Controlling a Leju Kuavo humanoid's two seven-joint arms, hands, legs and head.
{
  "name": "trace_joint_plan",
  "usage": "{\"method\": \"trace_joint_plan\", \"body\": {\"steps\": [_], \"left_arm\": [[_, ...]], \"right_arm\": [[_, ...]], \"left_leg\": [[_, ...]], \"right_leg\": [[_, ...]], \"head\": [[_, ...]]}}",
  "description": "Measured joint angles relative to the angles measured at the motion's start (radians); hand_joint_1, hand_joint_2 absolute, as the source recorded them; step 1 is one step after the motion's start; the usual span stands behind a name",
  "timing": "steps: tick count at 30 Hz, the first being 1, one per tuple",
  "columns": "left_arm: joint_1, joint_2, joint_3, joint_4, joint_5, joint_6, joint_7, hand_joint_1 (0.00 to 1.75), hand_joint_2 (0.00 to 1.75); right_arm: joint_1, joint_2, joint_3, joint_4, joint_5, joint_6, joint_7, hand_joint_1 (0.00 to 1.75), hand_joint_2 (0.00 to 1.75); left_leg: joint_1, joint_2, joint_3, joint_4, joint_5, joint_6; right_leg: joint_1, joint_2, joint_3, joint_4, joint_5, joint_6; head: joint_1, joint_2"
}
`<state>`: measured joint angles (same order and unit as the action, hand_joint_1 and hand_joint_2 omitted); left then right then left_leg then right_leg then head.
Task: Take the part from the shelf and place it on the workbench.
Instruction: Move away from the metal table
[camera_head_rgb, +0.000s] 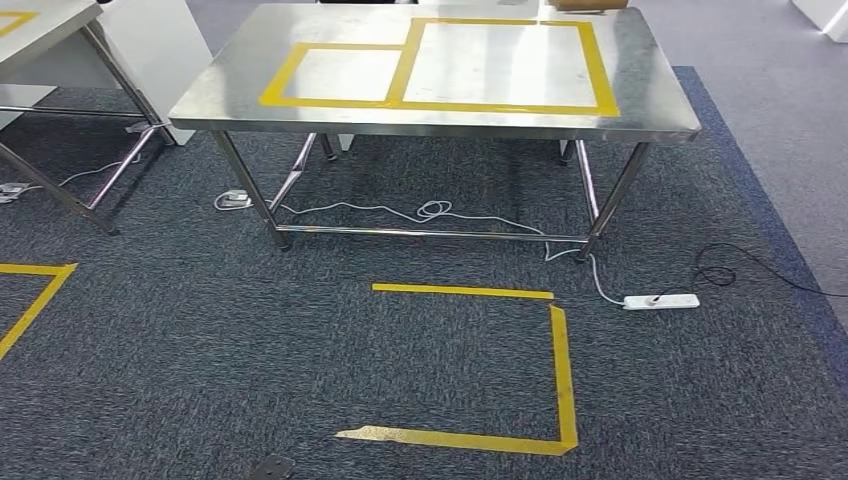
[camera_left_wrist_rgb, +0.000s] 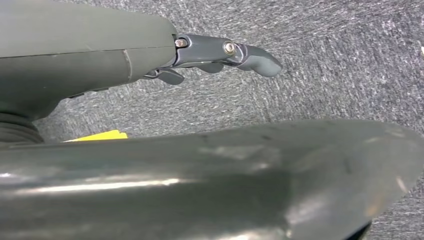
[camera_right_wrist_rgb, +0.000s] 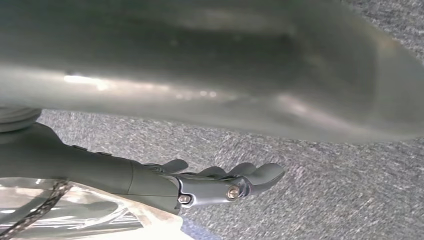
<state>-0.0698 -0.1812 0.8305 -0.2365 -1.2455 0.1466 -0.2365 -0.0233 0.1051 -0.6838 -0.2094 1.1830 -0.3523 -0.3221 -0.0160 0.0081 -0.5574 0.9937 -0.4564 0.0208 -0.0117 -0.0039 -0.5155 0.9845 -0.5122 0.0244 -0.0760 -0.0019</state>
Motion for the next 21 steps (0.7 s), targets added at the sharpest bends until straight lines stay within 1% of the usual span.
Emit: {"method": "trace_joint_plan", "body": {"steps": [5,7,8,9,10,12,13,14,15,16,17,18,19,20,21], "left_arm": [[0.0,0.002,0.0,0.0,0.0,0.0,0.0,0.0,0.0],[-0.001,0.002,0.0,0.0,-0.001,0.002,0.0,0.0,0.0],[-0.001,0.002,0.0,0.0,-0.001,0.002,0.0,0.0,0.0],[-0.002,0.002,0.0,0.0,-0.001,0.003,0.0,0.0,0.0],[-0.002,0.001,0.0,0.0,-0.002,0.003,0.0,0.0,0.0],[-0.002,0.0,0.0,0.0,-0.002,0.004,0.0,0.0,0.0],[-0.001,0.0,0.0,0.0,-0.002,0.004,0.0,0.0,0.0],[-0.001,-0.001,0.0,0.0,-0.002,0.004,0.0,0.0,0.0],[0.0,-0.001,0.0,0.0,-0.002,0.004,0.0,0.0,0.0],[0.0,-0.002,0.0,0.0,-0.003,0.004,0.0,0.0,0.0],[-0.001,-0.001,0.0,0.0,-0.003,0.004,0.0,0.0,0.0],[-0.001,-0.001,0.0,0.0,-0.003,0.004,0.0,0.0,0.0],[-0.001,0.0,0.0,0.0,-0.003,0.005,0.0,0.0,0.0],[-0.001,0.001,0.0,0.0,-0.003,0.005,0.0,0.0,0.0],[-0.001,0.001,0.0,0.0,-0.003,0.006,0.0,0.0,0.0]], "right_arm": [[-0.001,0.0,-0.007,0.0,-0.005,0.008,0.0,0.0,0.0],[-0.002,0.0,-0.008,0.0,-0.007,0.009,0.0,0.0,0.0],[-0.003,0.0,-0.009,0.0,-0.007,0.009,-0.001,0.0,0.0],[-0.004,0.0,-0.011,0.0,-0.007,0.009,-0.001,0.0,0.0],[-0.004,0.0,-0.013,0.0,-0.007,0.009,-0.001,0.0,0.0],[-0.003,0.0,-0.015,0.0,-0.006,0.01,-0.001,0.0,0.0],[-0.001,0.0,-0.017,0.0,-0.006,0.011,-0.001,0.0,0.0],[0.001,0.0,-0.018,0.0,-0.005,0.011,-0.001,0.0,0.0],[0.002,-0.001,-0.02,0.0,-0.005,0.012,-0.001,0.0,0.0],[0.003,-0.002,-0.022,0.0,-0.004,0.012,-0.001,0.0,0.0],[0.001,-0.002,-0.024,0.0,-0.003,0.012,-0.002,0.0,0.0],[-0.001,-0.001,-0.024,0.0,-0.003,0.012,-0.002,0.0,0.0],[-0.003,0.0,-0.024,0.0,-0.003,0.012,-0.003,0.0,0.0],[-0.004,0.001,-0.024,0.0,-0.003,0.013,-0.003,0.0,0.0],[-0.004,0.001,-0.025,0.0,-0.003,0.013,-0.004,0.0,0.0]], "left_leg": [[-0.005,-0.001,-0.009,0.011,-0.002,0.01],[-0.002,0.002,-0.006,0.0,0.004,0.018],[0.001,0.005,-0.003,-0.01,0.009,0.022],[0.004,0.009,-0.001,-0.02,0.015,0.026],[0.007,0.014,0.0,-0.027,0.019,0.029],[0.007,0.023,-0.005,-0.027,0.02,0.031],[0.007,0.029,-0.007,-0.026,0.021,0.03],[0.007,0.035,-0.009,-0.025,0.021,0.029],[0.009,0.042,-0.01,-0.021,0.02,0.026],[0.012,0.05,-0.011,-0.016,0.018,0.022],[0.012,0.057,-0.012,-0.007,0.013,0.015],[0.012,0.063,-0.013,0.002,0.008,0.007],[0.011,0.07,-0.014,0.01,0.004,0.0],[0.009,0.076,-0.013,0.015,0.001,-0.006],[0.01,0.082,-0.012,0.017,0.001,-0.01]], "right_leg": [[-0.004,0.0,0.003,-0.001,0.005,0.009],[-0.005,0.002,0.001,-0.003,0.005,0.015],[-0.004,0.003,-0.005,0.005,-0.003,0.019],[-0.003,0.003,-0.019,0.03,-0.023,0.021],[-0.003,0.004,-0.041,0.077,-0.052,0.023],[-0.005,0.004,-0.105,0.212,-0.119,0.029],[-0.007,0.004,-0.127,0.262,-0.135,0.033],[-0.008,0.002,-0.133,0.278,-0.131,0.036],[-0.01,-0.001,-0.118,0.25,-0.107,0.039],[-0.013,-0.011,-0.084,0.186,-0.071,0.043],[-0.013,-0.031,-0.047,0.115,-0.044,0.046],[-0.014,-0.046,-0.019,0.058,-0.025,0.044],[-0.014,-0.057,-0.003,0.024,-0.017,0.039],[-0.012,-0.059,-0.001,0.015,-0.019,0.03],[-0.012,-0.049,-0.004,0.017,-0.016,0.021]], "head": [[0.0,0.0],[0.0,0.0],[0.0,0.0],[0.002,0.0],[0.003,0.0],[0.005,0.0],[0.004,0.0],[0.004,0.0],[0.004,0.0],[0.004,0.0],[0.005,0.0],[0.004,0.0],[0.003,0.0],[0.002,0.0],[0.0,0.0]]}}
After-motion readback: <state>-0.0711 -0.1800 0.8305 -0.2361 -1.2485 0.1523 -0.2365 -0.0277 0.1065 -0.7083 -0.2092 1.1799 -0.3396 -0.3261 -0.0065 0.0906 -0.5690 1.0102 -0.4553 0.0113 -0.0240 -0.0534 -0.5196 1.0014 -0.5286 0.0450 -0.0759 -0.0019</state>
